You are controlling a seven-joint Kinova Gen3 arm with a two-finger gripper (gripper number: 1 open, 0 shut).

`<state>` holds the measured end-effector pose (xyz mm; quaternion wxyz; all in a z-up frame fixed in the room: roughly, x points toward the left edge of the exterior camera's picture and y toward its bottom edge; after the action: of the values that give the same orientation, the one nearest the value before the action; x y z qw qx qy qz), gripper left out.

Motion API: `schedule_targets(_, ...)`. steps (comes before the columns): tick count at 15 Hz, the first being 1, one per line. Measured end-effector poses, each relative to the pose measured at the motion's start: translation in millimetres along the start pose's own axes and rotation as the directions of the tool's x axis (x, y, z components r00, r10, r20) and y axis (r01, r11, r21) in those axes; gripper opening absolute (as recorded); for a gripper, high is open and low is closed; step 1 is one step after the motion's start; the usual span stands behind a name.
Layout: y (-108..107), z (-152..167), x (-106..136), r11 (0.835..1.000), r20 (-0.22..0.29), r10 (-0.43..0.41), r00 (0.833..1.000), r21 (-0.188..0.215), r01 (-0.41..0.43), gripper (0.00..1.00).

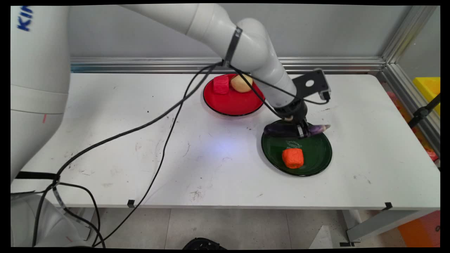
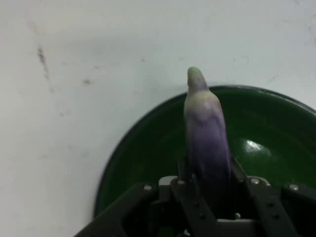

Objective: Place the picked object on the table

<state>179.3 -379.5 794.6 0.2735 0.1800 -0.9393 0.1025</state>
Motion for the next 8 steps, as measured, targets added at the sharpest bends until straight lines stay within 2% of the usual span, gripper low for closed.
schedule_targets(4, -2.8, -34.9, 1.5, 0.999, -0.022, 0.012, 1.000, 0.030, -0.011, 0.00)
schedule_targets(8, -4.8, -74.1, -12.2, 0.999, -0.026, 0.007, 1.000, 0.051, -0.005, 0.00)
